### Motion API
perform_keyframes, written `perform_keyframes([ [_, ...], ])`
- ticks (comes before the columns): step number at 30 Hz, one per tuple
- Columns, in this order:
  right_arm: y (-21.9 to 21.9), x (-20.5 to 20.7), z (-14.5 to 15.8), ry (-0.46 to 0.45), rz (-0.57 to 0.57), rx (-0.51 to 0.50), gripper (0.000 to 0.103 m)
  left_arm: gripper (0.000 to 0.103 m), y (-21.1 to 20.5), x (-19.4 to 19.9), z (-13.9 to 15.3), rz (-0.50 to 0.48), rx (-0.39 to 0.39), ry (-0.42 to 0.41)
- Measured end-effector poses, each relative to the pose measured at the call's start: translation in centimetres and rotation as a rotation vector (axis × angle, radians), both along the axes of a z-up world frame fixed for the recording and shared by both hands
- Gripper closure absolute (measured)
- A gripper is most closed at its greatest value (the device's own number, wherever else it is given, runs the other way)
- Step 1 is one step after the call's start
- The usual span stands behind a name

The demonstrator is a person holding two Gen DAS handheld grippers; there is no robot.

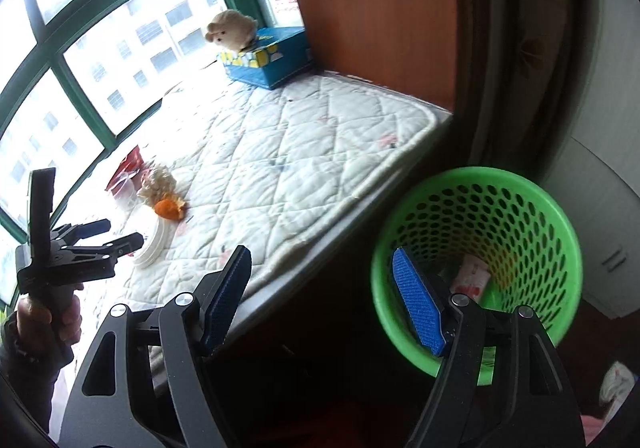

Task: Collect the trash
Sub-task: 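Return to the mattress and grasp the strawberry-print yogurt cup with the left gripper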

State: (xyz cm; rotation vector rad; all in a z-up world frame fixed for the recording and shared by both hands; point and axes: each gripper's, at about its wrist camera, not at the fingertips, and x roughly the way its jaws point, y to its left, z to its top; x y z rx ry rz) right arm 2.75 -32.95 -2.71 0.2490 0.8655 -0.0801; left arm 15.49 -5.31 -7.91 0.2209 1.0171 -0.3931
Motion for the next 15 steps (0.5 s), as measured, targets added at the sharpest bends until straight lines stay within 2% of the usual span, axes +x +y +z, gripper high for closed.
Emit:
perform_keyframes([
  [5,1.7,1.0,-0.5,0.016,0.035,0.0,0.029,0.007,1.5,1.1,-1.9,0.024,0.003,0.047],
  [15,3.9,2.5,-1.5,0.047,0.081,-0.004,0.029,0.007,1.2,2.6,-4.1,0.022,0.01,0.083],
])
